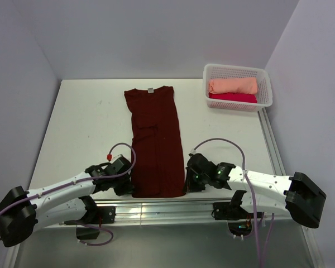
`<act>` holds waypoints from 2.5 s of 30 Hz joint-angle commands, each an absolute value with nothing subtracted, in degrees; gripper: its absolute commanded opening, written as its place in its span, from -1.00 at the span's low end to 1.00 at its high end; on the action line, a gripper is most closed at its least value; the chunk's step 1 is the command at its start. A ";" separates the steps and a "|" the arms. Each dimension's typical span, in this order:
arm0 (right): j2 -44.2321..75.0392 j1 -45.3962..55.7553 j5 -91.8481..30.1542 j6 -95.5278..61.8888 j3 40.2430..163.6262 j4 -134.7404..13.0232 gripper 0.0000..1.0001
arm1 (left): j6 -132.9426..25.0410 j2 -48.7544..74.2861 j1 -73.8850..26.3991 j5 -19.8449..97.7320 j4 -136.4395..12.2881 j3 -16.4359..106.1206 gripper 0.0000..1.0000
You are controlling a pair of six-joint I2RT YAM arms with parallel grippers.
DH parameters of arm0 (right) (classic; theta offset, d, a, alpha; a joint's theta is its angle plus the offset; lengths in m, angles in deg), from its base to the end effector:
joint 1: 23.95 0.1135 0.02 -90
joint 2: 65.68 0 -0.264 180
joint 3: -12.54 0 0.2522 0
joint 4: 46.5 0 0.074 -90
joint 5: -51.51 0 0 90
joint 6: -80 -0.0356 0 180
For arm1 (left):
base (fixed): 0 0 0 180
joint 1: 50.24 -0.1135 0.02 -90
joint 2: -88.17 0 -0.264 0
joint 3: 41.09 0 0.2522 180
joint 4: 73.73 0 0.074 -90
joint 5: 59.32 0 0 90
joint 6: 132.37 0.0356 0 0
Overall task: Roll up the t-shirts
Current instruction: Roll the tshirt
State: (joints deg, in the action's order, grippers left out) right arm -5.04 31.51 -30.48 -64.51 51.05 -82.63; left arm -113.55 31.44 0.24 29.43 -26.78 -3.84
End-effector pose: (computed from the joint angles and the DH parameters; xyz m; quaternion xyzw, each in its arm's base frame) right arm 0.0989 0.1524 0.1557 -0.0271 0.9593 0.2620 0.1015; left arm 0.1004 -0.1204 0.1497 -0.1781 0.9625 -0.1731 0.1089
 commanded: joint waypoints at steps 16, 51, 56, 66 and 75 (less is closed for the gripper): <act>-6.00 20.27 -25.04 -54.13 59.60 -85.84 -1.00 | -108.55 35.88 -7.53 32.08 -23.41 3.08 -0.99; 12.19 9.01 -25.21 -45.87 75.78 -82.76 -1.00 | -102.58 25.16 -19.92 26.64 -32.99 13.36 -0.99; 14.48 7.87 -25.39 -45.16 78.59 -83.38 -1.00 | -101.17 23.05 -20.89 25.76 -33.69 15.21 -0.99; 19.22 6.11 -25.48 -43.67 82.99 -83.73 -1.00 | -98.71 17.96 -21.85 23.65 -34.13 19.87 -0.99; 24.31 4.44 -25.13 -42.79 85.27 -82.41 -1.00 | -97.92 14.09 -23.17 24.53 -37.64 19.08 -0.99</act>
